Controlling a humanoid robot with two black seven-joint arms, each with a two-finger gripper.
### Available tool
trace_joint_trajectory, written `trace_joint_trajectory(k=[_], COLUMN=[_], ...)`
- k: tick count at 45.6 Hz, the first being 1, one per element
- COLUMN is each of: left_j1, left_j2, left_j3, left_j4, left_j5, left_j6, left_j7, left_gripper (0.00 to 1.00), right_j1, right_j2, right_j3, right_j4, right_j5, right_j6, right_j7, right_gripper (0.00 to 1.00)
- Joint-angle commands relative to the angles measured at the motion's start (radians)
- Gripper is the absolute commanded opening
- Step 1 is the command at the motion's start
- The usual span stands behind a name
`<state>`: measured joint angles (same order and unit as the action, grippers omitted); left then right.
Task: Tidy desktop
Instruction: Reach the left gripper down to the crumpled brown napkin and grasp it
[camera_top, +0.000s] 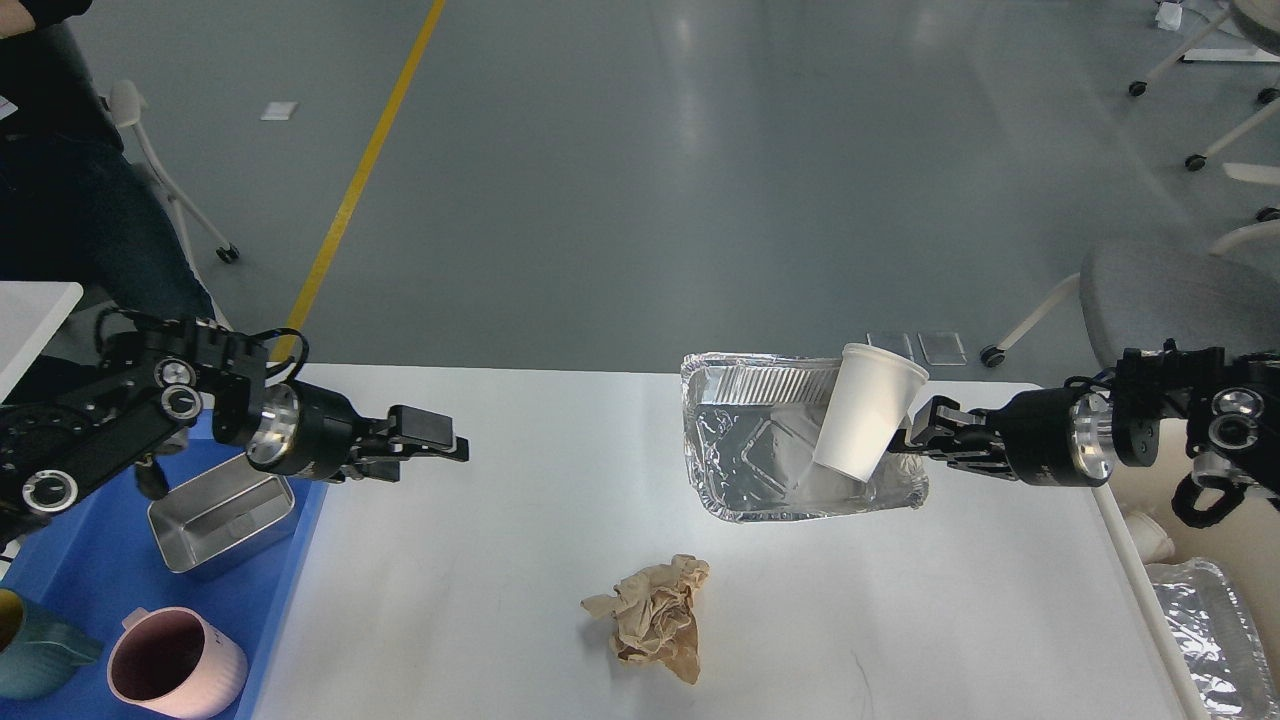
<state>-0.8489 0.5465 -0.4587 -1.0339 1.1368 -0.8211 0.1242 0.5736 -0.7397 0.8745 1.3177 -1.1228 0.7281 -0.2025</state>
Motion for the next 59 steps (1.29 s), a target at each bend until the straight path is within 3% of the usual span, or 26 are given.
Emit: trace_joint_trajectory(k=[1, 24, 59], left_j1=[-0.016, -0.048, -0.036], left_j2=[-0.117, -0.491, -0.666], left_j3=[0.060, 0.106, 0.244], left_j4=[0.063, 0.307, 0.434], left_j5=[0.003, 0.026, 0.032], left_j6=[0.005, 0.051, 0.157], left_j7=[0.011, -0.006, -0.018], left_gripper=[0.98, 0.98, 0.98], right_j1=[-0.006, -0.009, -0.015], right_j2=[0.000, -0.013, -0.020], right_j3=[0.000, 0.000, 0.001], right_j4=[0.000, 0.000, 0.017], right_j5=[0.000, 0.000, 0.000], right_j6=[0.000, 0.000, -0.003], right_j7=[0.002, 0.002, 0.002], right_gripper=[0.00, 0.00, 0.00])
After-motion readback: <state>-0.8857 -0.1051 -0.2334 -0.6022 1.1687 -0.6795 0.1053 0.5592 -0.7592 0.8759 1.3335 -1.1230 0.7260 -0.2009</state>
